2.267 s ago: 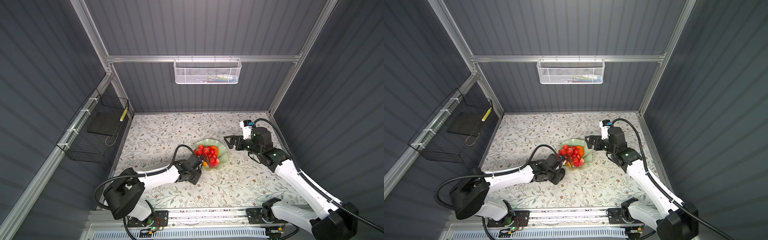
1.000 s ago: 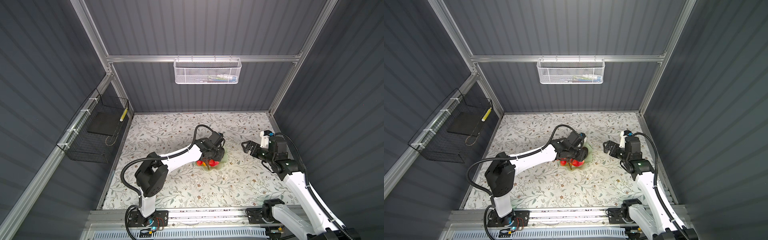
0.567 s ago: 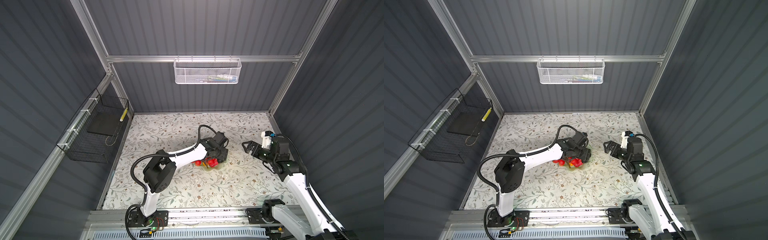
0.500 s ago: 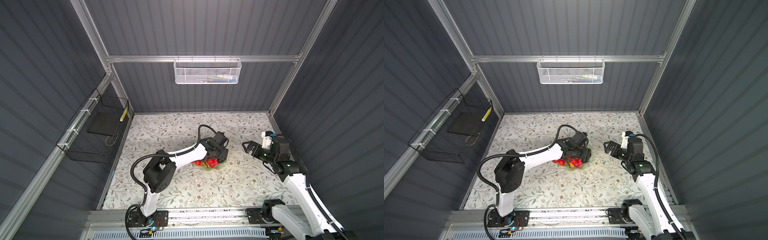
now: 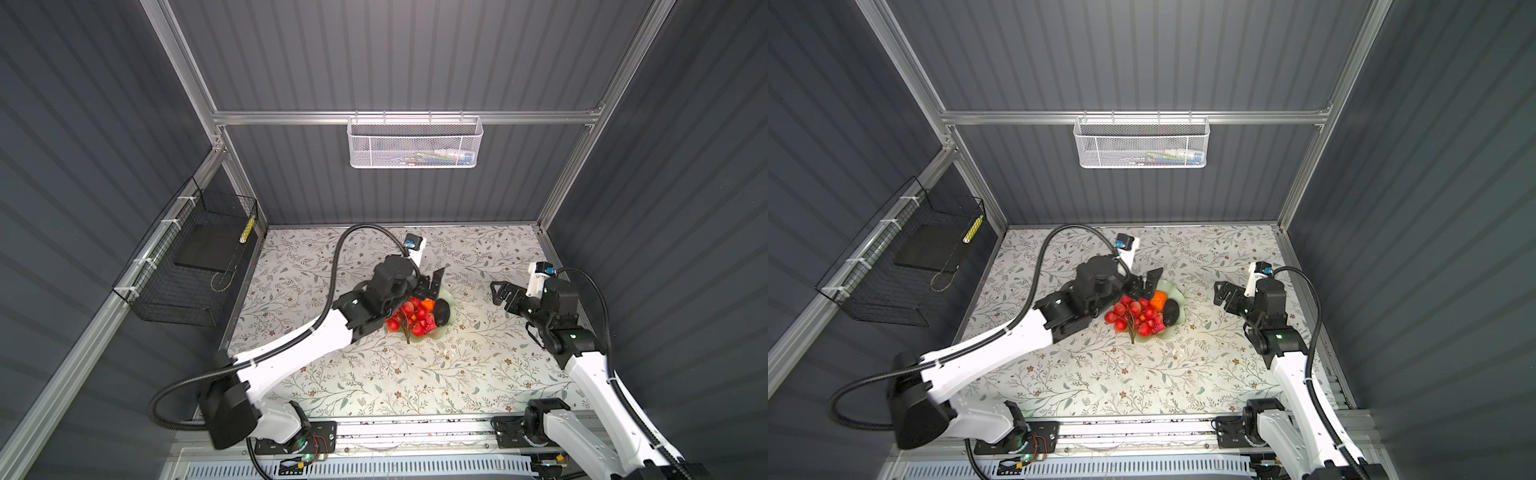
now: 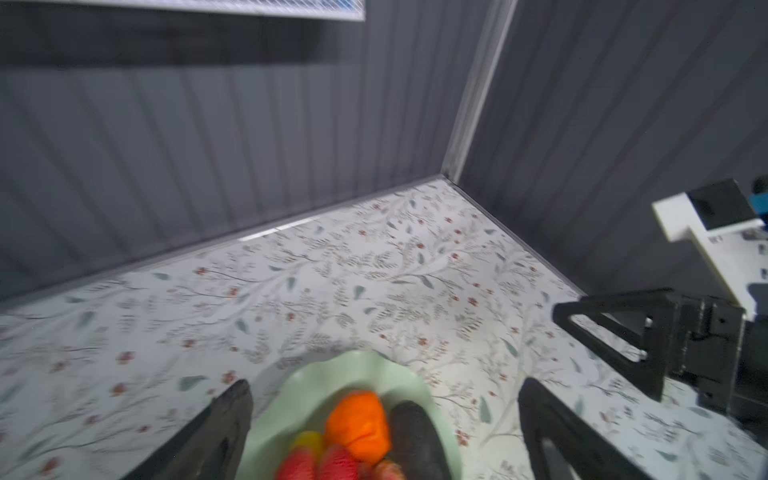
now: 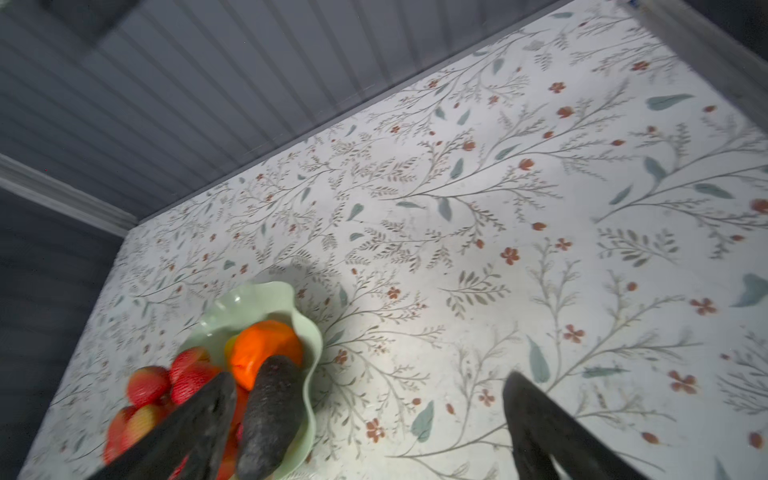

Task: Place and organize the fake fruits in the fruit bowl

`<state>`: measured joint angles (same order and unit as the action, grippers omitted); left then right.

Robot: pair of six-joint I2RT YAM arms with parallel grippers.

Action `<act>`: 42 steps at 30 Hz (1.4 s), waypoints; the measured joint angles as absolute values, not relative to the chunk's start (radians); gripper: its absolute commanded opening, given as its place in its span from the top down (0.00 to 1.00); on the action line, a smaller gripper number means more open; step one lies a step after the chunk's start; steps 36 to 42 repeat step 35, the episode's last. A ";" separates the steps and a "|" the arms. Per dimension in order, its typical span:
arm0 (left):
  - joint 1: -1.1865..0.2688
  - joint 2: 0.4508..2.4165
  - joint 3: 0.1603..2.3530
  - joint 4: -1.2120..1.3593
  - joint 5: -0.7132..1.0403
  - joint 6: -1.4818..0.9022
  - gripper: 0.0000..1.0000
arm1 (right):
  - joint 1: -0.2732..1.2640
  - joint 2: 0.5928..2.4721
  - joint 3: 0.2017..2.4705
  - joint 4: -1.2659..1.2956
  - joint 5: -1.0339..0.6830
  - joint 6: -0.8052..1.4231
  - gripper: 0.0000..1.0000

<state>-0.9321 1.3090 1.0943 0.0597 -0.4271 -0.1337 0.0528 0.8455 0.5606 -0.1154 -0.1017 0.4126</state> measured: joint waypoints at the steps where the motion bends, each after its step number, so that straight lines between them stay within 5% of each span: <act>1: -0.923 1.262 1.024 0.103 -0.477 -0.096 0.00 | 0.053 0.838 0.519 -0.081 -0.068 0.400 0.01; 9: -0.497 1.051 0.392 0.325 -0.605 0.051 0.00 | 0.053 0.931 0.291 0.291 0.220 0.258 0.01; 17: -0.199 1.348 0.338 0.605 -0.464 0.043 0.00 | 0.047 1.312 0.239 0.818 0.295 0.101 0.01; 21: -0.165 1.503 0.356 0.706 -0.406 0.034 0.00 | 0.046 1.476 0.236 1.005 0.294 0.060 0.01; 27: -0.144 1.704 0.384 0.931 -0.374 0.033 0.00 | 0.046 1.474 0.245 1.068 0.294 0.042 0.01; 42: -0.129 1.715 0.411 0.964 -0.419 -0.002 0.00 | 0.038 1.475 0.257 1.080 0.284 0.041 0.01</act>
